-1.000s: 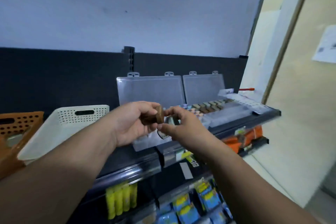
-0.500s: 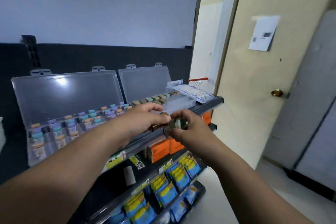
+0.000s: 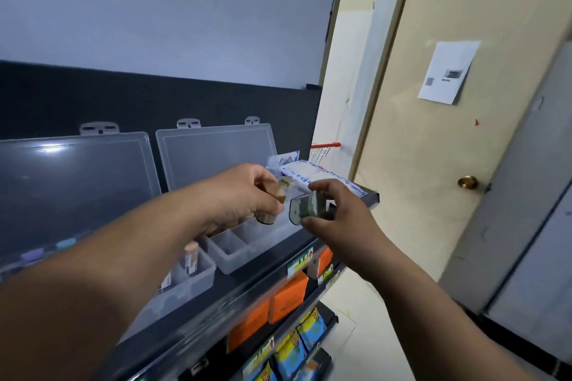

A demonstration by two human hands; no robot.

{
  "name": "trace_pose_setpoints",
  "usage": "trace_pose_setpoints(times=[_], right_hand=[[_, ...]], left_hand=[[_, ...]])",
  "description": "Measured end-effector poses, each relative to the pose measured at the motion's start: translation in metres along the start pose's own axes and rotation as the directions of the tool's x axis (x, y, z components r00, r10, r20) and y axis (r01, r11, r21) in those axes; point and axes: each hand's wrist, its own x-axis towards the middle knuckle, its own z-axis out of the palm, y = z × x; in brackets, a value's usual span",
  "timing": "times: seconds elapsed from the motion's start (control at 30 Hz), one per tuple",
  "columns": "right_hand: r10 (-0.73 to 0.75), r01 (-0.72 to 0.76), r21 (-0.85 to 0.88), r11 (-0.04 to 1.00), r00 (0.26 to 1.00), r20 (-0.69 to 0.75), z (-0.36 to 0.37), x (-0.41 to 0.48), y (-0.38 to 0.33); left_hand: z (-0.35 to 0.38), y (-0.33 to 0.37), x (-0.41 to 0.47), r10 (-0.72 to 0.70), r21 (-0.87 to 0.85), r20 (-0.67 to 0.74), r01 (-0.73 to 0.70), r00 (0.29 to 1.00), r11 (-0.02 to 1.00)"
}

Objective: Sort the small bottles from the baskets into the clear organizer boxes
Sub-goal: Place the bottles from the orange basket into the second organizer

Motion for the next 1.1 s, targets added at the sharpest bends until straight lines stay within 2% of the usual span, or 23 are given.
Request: trace_pose_setpoints(times=[0.13, 0.27, 0.4, 0.57, 0.8, 0.93, 1.1], right_hand=[[-0.015, 0.014, -0.056, 0.998, 1.0, -0.004, -0.004, 0.037, 0.019], [-0.009, 0.01, -0.067, 0.998, 1.0, 0.02, -0.008, 0.079, 0.043], [-0.031, 0.039, -0.087, 0.995, 0.995, 0.091, -0.01, 0.127, 0.07], [-0.127, 0.152, -0.101, 0.983, 0.966, 0.224, -0.002, 0.185, 0.106], [-0.242, 0.312, -0.097, 0.945, 0.868, 0.434, 0.012, 0.239, 0.138], [-0.27, 0.387, -0.105, 0.916, 0.789, 0.552, 0.023, 0.257, 0.144], [-0.283, 0.465, -0.138, 0.874, 0.72, 0.633, 0.036, 0.269, 0.146]], left_hand=[[0.001, 0.0, 0.029, 0.019, 0.036, -0.044, -0.017, 0.999, 0.999], [0.007, -0.005, 0.06, -0.028, 0.099, -0.124, 0.04, 0.992, 0.994], [0.015, -0.01, 0.091, -0.066, 0.119, -0.206, 0.092, 0.976, 0.989], [0.033, -0.022, 0.131, -0.118, 0.197, -0.331, 0.191, 0.936, 0.962], [0.059, -0.038, 0.176, -0.194, 0.347, -0.423, 0.356, 0.885, 0.867], [0.069, -0.043, 0.183, -0.234, 0.326, -0.498, 0.43, 0.835, 0.842], [0.07, -0.049, 0.191, -0.267, 0.296, -0.571, 0.498, 0.776, 0.815]])
